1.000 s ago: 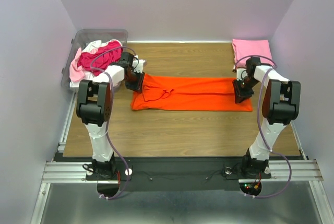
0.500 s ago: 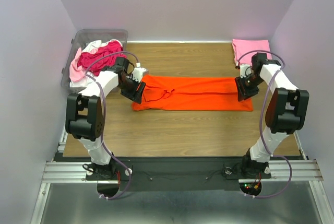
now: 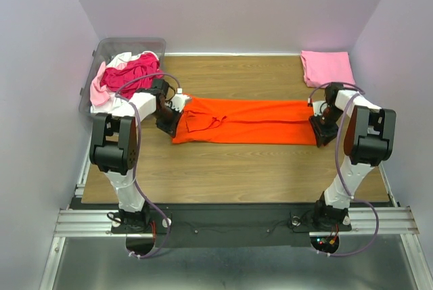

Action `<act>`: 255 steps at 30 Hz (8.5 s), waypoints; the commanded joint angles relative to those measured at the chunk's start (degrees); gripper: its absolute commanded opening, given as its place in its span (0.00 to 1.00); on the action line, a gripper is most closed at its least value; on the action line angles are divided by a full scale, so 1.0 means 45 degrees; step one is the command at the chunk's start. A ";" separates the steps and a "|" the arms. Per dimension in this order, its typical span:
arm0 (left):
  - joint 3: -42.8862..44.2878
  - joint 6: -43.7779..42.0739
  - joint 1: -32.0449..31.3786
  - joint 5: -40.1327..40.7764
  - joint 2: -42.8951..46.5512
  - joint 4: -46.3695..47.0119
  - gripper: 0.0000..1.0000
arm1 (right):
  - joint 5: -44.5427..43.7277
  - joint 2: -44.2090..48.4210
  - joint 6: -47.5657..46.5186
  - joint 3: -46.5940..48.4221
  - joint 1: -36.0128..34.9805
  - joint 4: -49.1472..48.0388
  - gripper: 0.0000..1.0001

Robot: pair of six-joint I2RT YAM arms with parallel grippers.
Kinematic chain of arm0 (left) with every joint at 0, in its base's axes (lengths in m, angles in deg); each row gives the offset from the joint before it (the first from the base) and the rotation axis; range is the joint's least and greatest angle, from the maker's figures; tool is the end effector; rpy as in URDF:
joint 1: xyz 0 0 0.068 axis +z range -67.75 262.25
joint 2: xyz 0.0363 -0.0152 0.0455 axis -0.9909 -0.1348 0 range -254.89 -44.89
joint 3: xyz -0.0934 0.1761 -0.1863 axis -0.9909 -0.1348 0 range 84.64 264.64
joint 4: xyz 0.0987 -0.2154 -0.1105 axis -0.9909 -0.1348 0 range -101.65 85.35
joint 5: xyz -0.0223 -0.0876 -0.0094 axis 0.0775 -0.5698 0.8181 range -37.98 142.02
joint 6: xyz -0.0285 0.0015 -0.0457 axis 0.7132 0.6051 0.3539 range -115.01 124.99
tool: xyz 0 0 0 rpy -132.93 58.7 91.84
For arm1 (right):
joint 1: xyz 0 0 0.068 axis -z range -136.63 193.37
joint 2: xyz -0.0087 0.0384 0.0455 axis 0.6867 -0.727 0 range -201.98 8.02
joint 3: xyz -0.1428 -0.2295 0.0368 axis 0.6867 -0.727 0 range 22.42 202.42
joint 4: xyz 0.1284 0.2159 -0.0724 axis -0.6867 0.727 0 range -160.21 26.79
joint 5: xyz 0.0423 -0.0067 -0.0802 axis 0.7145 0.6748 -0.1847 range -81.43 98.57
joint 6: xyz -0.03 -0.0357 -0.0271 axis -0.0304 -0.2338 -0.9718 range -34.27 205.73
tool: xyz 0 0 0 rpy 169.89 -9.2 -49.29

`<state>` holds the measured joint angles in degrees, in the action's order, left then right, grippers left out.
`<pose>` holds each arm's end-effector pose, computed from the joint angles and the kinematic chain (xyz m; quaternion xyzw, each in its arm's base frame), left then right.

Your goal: Fold and stack the t-shirts

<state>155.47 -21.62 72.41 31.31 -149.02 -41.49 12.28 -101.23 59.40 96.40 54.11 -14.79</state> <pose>0.3512 -0.0737 0.1843 0.3325 0.9107 -0.1504 0.1937 0.3348 -0.0613 0.1607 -0.1353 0.9903 0.0326 0.0046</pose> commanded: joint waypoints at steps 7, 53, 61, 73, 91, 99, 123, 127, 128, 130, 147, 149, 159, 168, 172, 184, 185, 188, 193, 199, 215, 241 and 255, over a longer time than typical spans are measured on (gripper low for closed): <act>-0.0095 -0.0259 0.0196 0.1745 0.0094 0.0293 0.00 | -0.1858 -0.0274 -0.0691 -0.0851 -0.0004 -0.0908 0.38; 1.3601 0.0625 -0.1718 0.3253 -0.8629 -0.0224 0.32 | 0.4364 0.3123 -0.4068 -0.1952 -0.1741 0.3882 0.37; 1.1758 0.1263 -0.1757 0.2439 -0.5562 0.3572 0.54 | 0.5900 0.1839 -0.3293 0.2447 -0.1704 0.4386 0.39; 0.8444 0.6145 -0.3220 -0.0417 -0.4692 0.2403 0.35 | 0.2949 0.0137 -0.2626 0.0848 -0.1704 0.1104 0.29; 1.4345 0.4236 -0.1855 0.2139 -0.9509 0.0727 0.24 | 0.6666 -0.0854 -0.0308 -0.0328 -0.7345 0.1357 0.28; 1.2702 0.3744 -0.1855 0.0208 -0.7097 0.2521 0.41 | 1.1188 -0.0938 0.1261 0.2622 -0.8560 0.1298 0.40; 1.1232 0.4586 -0.2655 0.0169 -0.7755 0.1351 0.37 | 0.8667 -0.1268 0.3817 -0.1144 -0.9260 -0.3131 0.20; 1.2676 0.4234 -0.2792 0.0130 -0.8985 0.0999 0.37 | 0.9039 -0.1307 0.4365 -0.1264 -0.9789 -0.3896 0.24; 1.3143 0.4079 -0.2792 0.0110 -0.9355 0.1018 0.37 | 0.9291 -0.1404 0.4521 -0.1050 -0.9790 -0.3936 0.27; 1.3614 0.4078 -0.2792 0.0246 -0.9669 0.1019 0.37 | 0.9333 -0.1542 0.4522 -0.0737 -0.9790 -0.3897 0.31; 1.0671 0.5052 -0.2499 -0.1511 -0.5221 0.3982 0.50 | 0.7811 -0.0836 0.5340 0.4652 -0.6821 -0.4928 0.32; 0.9599 0.5559 -0.2480 -0.1395 -0.4519 0.4376 0.49 | 0.7441 -0.1828 0.5790 0.5645 -0.6801 -0.5204 0.31; 0.7525 0.6810 -0.2460 -0.1941 -0.4650 0.4220 0.41 | 0.6288 -0.4470 0.7666 0.6921 -0.6743 -0.6103 0.27; 0.7423 0.7144 -0.2110 -0.1628 -0.5900 0.4476 0.40 | 0.6052 -0.5447 0.8057 0.6744 -0.6626 -0.6709 0.27; 0.8516 0.6949 -0.1817 -0.1589 -0.6856 0.4183 0.40 | 0.6052 -0.5955 0.8253 0.7115 -0.6431 -0.6788 0.27; 1.0861 0.6441 -0.1660 -0.1824 -0.8362 0.3909 0.41 | 0.5056 -0.7245 0.8156 0.9048 -0.5864 -0.6827 0.27; 1.0959 0.6422 -0.1640 -0.1862 -0.8440 0.3909 0.41 | 0.5017 -0.7265 0.7962 0.9127 -0.5864 -0.6846 0.27; 1.1408 0.6324 -0.1601 -0.1921 -0.8635 0.3929 0.41 | 0.4744 -0.7187 0.7687 0.9341 -0.5864 -0.6846 0.28; 1.2677 0.5253 -0.1406 -0.2466 -0.8325 0.3344 0.48 | 0.6341 -0.6193 0.7433 0.9070 -0.5961 -0.6807 0.44; 1.0829 0.2698 -0.1269 -0.3893 -0.4463 0.3497 0.63 | 0.7947 -0.2289 0.5678 0.6829 -0.6371 -0.6359 0.91; 0.0942 -0.1832 -0.1230 -0.5367 0.5834 0.5205 0.99 | 0.6087 0.5057 -0.0898 0.1043 -0.6997 -0.4603 1.00; -0.7654 -0.8285 -0.5722 -0.3738 0.6737 0.5647 0.55 | 0.4158 0.6428 -0.5204 -0.8020 -1.1918 -0.9346 0.54; -0.7205 -0.7954 -0.5859 -0.3113 0.4783 0.5686 0.35 | 0.3591 0.5919 -0.5400 -0.8880 -1.2016 -0.9893 0.36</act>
<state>121.33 -57.40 46.51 16.64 -126.40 -16.01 31.14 -73.28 36.48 58.89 0.89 -58.31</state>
